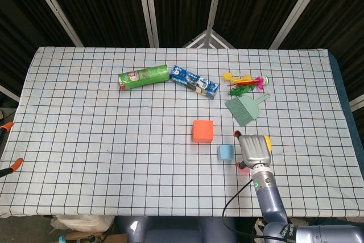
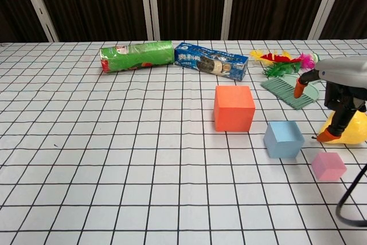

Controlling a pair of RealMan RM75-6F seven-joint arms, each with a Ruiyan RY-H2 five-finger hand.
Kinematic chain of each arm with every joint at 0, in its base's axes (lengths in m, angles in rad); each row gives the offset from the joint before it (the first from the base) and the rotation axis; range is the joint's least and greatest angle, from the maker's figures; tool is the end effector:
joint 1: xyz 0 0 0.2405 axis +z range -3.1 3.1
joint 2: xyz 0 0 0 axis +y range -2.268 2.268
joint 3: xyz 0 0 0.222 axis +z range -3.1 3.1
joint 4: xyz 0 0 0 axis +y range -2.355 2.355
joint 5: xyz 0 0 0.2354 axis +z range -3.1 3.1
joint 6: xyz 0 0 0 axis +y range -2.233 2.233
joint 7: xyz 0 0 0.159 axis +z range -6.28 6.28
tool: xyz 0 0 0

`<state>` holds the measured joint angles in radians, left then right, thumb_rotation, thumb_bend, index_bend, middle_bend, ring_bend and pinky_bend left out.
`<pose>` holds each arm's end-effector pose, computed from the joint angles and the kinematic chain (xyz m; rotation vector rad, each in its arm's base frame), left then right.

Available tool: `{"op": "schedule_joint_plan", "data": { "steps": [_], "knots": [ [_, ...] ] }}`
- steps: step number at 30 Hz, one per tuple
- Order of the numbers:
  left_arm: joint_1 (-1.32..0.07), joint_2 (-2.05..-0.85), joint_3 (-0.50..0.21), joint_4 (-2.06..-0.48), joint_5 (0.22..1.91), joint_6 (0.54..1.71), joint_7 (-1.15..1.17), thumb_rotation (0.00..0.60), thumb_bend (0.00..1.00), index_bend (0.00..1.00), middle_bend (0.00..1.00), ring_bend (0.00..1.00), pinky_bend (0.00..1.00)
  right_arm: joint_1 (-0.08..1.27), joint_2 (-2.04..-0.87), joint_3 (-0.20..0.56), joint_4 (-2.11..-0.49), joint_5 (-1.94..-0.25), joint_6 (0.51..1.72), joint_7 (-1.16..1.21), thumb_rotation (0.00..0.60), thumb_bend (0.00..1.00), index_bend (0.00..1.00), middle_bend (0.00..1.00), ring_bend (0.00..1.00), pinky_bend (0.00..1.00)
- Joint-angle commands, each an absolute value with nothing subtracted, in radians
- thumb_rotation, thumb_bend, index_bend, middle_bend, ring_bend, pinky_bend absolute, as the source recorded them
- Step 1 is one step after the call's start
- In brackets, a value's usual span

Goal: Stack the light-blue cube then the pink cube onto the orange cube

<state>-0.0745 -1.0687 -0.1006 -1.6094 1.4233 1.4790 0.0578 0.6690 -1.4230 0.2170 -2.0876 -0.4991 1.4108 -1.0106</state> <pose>-0.3046 0.2042 0.1490 -1.3187 -0.8250 -0.8134 -0.1118 -0.2628 0.0031 1.6261 -1.0860 0.4776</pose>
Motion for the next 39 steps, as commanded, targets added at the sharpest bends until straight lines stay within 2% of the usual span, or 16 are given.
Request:
{"op": "schedule_joint_plan", "data": {
  "steps": [1,10,16,24,39],
  "knots": [
    [-0.080,-1.070,-0.101,-1.608,1.424,1.473,0.059,0.600,0.24,0.13,0.06,0.02,0.18,0.681,-1.452,0.211,-2.097,-0.481,1.441,-1.025,0.600,0.01,0.27,0.96,0.88,0.67],
    [-0.064,-1.059,-0.079,-1.614,1.493,1.526,0.040,0.600,0.24,0.13,0.06,0.02,0.18,0.704,-1.522,0.161,-2.063,-0.493,1.555,-1.106,0.600,0.01,0.27,0.96,0.88,0.67],
    [-0.045,-1.063,-0.069,-1.622,1.514,1.566,0.055,0.600,0.24,0.13,0.06,0.02,0.18,0.700,-1.563,0.139,-2.024,-0.520,1.554,-1.087,0.600,0.01,0.27,0.96,0.88,0.67],
    [-0.045,-1.066,-0.071,-1.625,1.505,1.566,0.070,0.600,0.24,0.13,0.06,0.02,0.18,0.707,-1.647,0.164,-1.937,-0.585,1.542,-1.022,0.600,0.01,0.27,0.96,0.88,0.67],
    [-0.046,-1.065,-0.077,-1.623,1.484,1.560,0.070,0.600,0.24,0.13,0.06,0.02,0.18,0.718,-1.660,0.200,-1.883,-0.532,1.491,-1.019,0.600,0.04,0.36,0.96,0.88,0.67]
  ]
}}
